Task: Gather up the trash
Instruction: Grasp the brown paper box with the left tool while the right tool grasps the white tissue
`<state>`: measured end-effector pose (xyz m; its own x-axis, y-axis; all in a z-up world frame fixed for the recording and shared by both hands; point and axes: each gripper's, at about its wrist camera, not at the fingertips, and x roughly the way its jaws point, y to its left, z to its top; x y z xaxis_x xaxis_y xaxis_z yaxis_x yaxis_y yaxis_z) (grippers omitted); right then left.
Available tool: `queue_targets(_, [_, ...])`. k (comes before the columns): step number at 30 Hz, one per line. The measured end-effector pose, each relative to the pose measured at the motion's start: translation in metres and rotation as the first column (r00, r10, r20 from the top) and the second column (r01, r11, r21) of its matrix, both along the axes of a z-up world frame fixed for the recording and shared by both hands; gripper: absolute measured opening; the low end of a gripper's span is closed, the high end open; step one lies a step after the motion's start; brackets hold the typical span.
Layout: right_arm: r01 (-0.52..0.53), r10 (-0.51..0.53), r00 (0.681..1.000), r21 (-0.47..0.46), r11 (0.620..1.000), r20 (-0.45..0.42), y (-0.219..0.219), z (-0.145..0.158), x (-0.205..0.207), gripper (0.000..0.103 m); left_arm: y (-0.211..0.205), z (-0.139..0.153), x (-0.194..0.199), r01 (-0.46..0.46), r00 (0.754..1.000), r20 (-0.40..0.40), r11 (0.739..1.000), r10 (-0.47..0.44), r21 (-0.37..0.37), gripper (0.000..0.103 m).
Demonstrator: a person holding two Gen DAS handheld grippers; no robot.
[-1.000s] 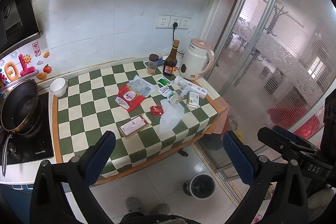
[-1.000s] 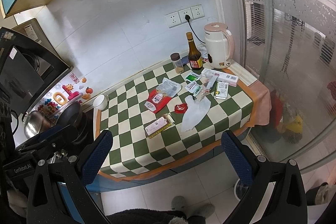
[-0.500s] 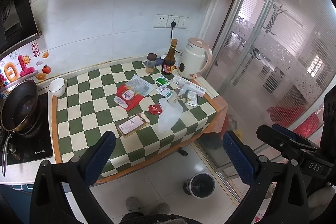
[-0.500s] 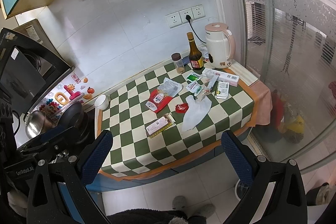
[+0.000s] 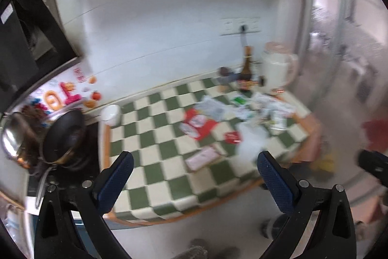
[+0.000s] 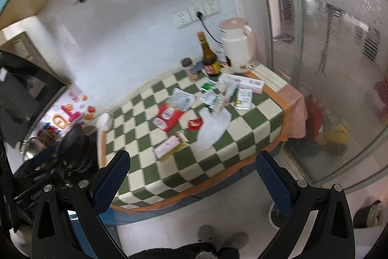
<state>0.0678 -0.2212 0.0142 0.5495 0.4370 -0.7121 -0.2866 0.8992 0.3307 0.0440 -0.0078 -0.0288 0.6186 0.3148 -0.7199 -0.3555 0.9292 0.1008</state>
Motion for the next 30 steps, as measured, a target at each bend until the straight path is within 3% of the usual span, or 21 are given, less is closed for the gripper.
queue_targets(5, [0.035,-0.037,0.996,-0.025,0.999,-0.077,-0.001,-0.048,0.048,0.103,0.034,-0.055,0.044,-0.076,0.991,-0.105,0.995,0.083,0.064,0.103])
queue_targets(9, [0.072,-0.08,0.983,-0.052,0.996,-0.163,-0.004,-0.1,0.092,0.103,0.055,-0.113,0.083,0.002,0.966,-0.257,0.999,0.012,0.052,0.103])
queue_targets(13, [0.079,-0.102,0.968,-0.107,0.991,-0.23,0.009,-0.147,0.133,0.103,0.06,-0.191,0.131,0.168,0.884,-0.448,0.985,-0.132,0.04,0.103])
queue_targets(15, [0.085,-0.121,0.957,-0.145,0.986,-0.265,0.02,-0.173,0.156,0.103,0.06,-0.23,0.152,0.242,0.825,-0.53,0.97,-0.196,0.018,0.103])
queue_targets(16, [0.089,-0.13,0.952,-0.158,0.983,-0.275,0.023,-0.184,0.166,0.103,0.058,-0.252,0.163,0.29,0.781,-0.574,0.957,-0.246,-0.015,0.102])
queue_targets(19, [0.09,-0.16,0.928,-0.214,0.973,-0.336,0.041,-0.219,0.2,0.103,0.056,-0.295,0.185,0.359,0.703,-0.64,0.931,-0.312,-0.059,0.099])
queue_targets(22, [0.071,-0.171,0.905,-0.259,0.963,-0.388,0.059,-0.251,0.231,0.103,0.055,-0.323,0.202,0.384,0.656,-0.669,0.918,-0.349,-0.102,0.099])
queue_targets(25, [0.057,-0.181,0.887,-0.287,0.956,-0.426,0.081,-0.281,0.259,0.103,0.056,-0.331,0.212,0.383,0.642,-0.671,0.913,-0.372,-0.139,0.081])
queue_targets(26, [0.052,-0.181,0.881,-0.29,0.956,-0.438,0.087,-0.289,0.266,0.103,0.058,-0.327,0.215,0.366,0.657,-0.648,0.914,-0.386,-0.174,0.067])
queue_targets(27, [0.048,-0.181,0.876,-0.294,0.955,-0.446,0.094,-0.295,0.27,0.103,0.062,-0.323,0.217,0.344,0.67,-0.634,0.919,-0.385,-0.194,0.066])
queue_targets(28, [0.041,-0.181,0.873,-0.3,0.953,-0.453,0.103,-0.304,0.277,0.103,0.068,-0.317,0.219,0.302,0.701,-0.615,0.931,-0.362,-0.204,0.066])
queue_targets(30, [0.033,-0.184,0.868,-0.316,0.948,-0.461,0.117,-0.316,0.284,0.103,0.08,-0.309,0.22,0.225,0.743,-0.604,0.958,-0.288,-0.18,0.065])
